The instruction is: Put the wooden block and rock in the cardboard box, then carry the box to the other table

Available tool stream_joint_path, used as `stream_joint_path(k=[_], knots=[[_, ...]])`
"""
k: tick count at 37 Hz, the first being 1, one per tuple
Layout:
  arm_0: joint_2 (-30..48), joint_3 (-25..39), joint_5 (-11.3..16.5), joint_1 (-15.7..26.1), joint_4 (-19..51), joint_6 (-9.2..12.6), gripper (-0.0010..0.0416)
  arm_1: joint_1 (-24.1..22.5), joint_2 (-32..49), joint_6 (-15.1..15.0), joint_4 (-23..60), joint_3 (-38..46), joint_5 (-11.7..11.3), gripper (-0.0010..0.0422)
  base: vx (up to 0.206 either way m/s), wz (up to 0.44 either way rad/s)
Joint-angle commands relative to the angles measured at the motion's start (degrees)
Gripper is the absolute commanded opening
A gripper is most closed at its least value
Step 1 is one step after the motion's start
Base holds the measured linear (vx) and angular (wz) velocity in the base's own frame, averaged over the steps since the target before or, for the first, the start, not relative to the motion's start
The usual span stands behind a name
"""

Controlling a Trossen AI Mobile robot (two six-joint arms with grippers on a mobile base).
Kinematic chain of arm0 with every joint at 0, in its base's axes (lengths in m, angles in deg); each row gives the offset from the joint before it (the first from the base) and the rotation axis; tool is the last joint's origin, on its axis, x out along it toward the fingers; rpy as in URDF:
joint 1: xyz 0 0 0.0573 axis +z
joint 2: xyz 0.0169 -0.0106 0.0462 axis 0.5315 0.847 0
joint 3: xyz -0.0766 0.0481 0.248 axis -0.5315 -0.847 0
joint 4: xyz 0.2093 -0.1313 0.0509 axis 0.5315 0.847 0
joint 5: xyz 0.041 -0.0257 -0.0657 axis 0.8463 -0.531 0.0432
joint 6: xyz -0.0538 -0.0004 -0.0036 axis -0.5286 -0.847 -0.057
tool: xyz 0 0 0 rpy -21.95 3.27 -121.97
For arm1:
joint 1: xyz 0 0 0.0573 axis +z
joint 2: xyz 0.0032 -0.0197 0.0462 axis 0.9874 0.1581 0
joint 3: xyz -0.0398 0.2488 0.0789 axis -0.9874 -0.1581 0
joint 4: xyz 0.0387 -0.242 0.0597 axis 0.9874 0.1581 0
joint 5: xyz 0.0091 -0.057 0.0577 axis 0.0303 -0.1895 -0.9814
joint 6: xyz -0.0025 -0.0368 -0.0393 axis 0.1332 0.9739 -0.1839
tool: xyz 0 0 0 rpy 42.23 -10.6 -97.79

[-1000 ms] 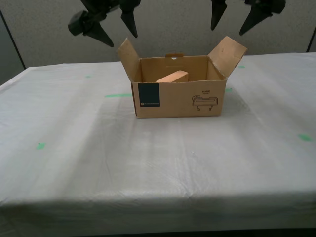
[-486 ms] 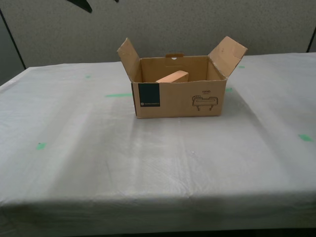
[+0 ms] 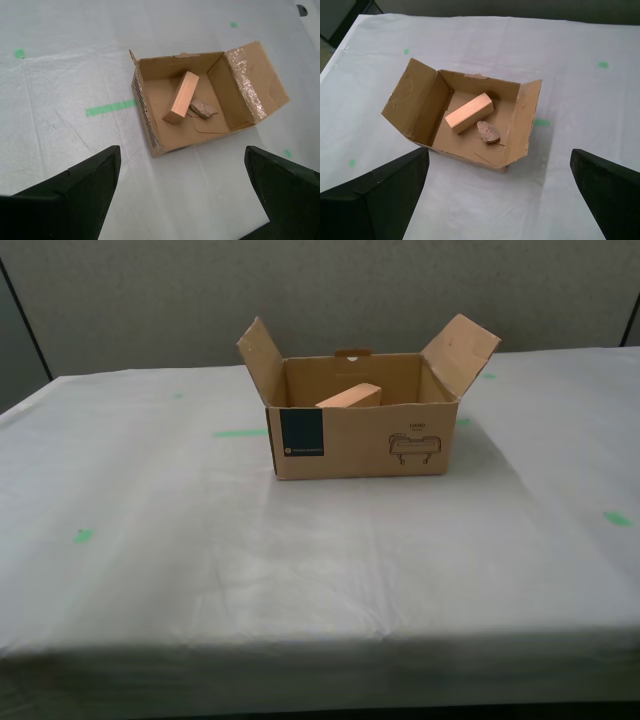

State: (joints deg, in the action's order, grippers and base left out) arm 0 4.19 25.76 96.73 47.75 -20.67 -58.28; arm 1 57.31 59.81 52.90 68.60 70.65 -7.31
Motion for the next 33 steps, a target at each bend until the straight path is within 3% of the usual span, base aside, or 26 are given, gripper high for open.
stream_joint_path(k=[1, 8, 16, 22, 33], knots=[[-2.3, -0.6, -1.8, 0.1, 0.4, 0.1, 0.0394, -0.1, -2.3, 0.8, 1.6, 0.0, -0.1, 0.0336, 0.0, 0.0], [-7.5, -5.6, -1.8, 0.1, 1.1, 0.7, 0.0394, -0.1, -6.1, 1.6, 5.4, 0.0, -0.8, 0.0336, 0.0, 0.0], [-14.0, -13.6, -1.8, 0.1, 1.9, 1.5, 0.0394, -0.3, -10.9, 3.5, 9.2, -1.9, -3.9, 0.0336, 0.0, 0.0], [-17.8, -17.8, -1.7, 0.1, 2.1, 1.9, 0.0394, -0.4, -15.3, 6.2, 8.3, -8.1, -4.2, 0.0336, 0.0, 0.0], [-21.0, -22.7, -1.7, 0.1, 1.8, 1.0, 0.0394, -1.7, -21.2, 7.0, -0.8, -24.4, -4.1, 0.0336, 0.0, 0.0]])
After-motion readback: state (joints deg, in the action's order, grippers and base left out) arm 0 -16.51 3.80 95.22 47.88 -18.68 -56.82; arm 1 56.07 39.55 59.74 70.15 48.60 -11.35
